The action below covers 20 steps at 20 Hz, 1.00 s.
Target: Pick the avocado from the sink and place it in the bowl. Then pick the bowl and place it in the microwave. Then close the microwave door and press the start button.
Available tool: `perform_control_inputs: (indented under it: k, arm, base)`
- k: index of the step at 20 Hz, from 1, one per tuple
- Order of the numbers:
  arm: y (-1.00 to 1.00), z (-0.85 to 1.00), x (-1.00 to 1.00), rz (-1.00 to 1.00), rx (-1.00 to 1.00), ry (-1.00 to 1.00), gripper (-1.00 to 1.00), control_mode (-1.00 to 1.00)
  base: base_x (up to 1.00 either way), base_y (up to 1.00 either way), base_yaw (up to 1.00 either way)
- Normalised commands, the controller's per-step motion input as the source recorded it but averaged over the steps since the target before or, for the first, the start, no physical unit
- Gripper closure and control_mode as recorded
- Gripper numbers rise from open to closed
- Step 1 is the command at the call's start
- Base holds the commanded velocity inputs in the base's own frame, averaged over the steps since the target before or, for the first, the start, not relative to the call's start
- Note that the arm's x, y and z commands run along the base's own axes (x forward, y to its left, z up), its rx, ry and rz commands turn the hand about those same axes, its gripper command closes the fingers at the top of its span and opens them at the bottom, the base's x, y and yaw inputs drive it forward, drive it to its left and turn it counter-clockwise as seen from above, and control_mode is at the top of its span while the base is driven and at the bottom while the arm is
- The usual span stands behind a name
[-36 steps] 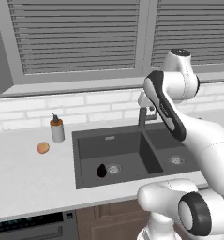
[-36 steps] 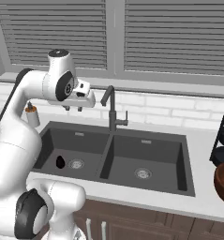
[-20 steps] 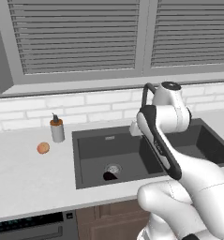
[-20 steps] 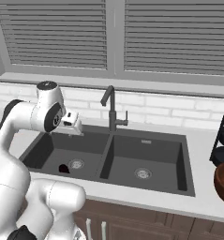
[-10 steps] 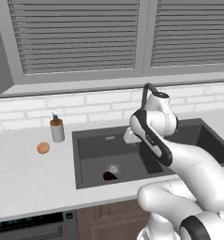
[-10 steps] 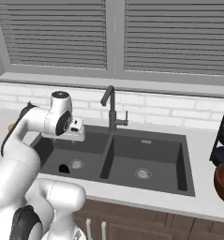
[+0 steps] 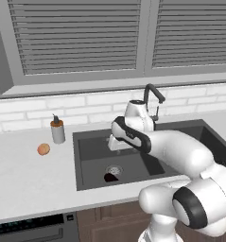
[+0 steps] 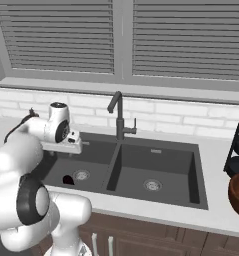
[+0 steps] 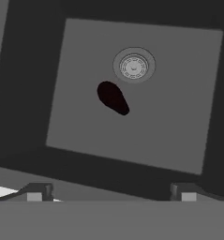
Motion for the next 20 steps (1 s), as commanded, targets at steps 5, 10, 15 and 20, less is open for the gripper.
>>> perform_control_inputs:
  k: [5, 10, 15, 20]
  arm:
    - [0.34, -0.29, 0.37, 0.0, -0.02, 0.0, -1.0, -1.0]
    - [0.14, -0.28, 0.53, 0.0, 0.0, 0.0, -1.0, -1.0]
    - [0.01, -0.4, 0.33, 0.0, 0.0, 0.0, -1.0, -1.0]
    - [0.08, -0.32, 0.36, 0.0, 0.0, -0.01, -1.0, -1.0]
  base:
    - [0.0, 0.0, 0.0]
    - [0.0, 0.0, 0.0]
    - [0.0, 0.0, 0.0]
    - [0.0, 0.0, 0.0]
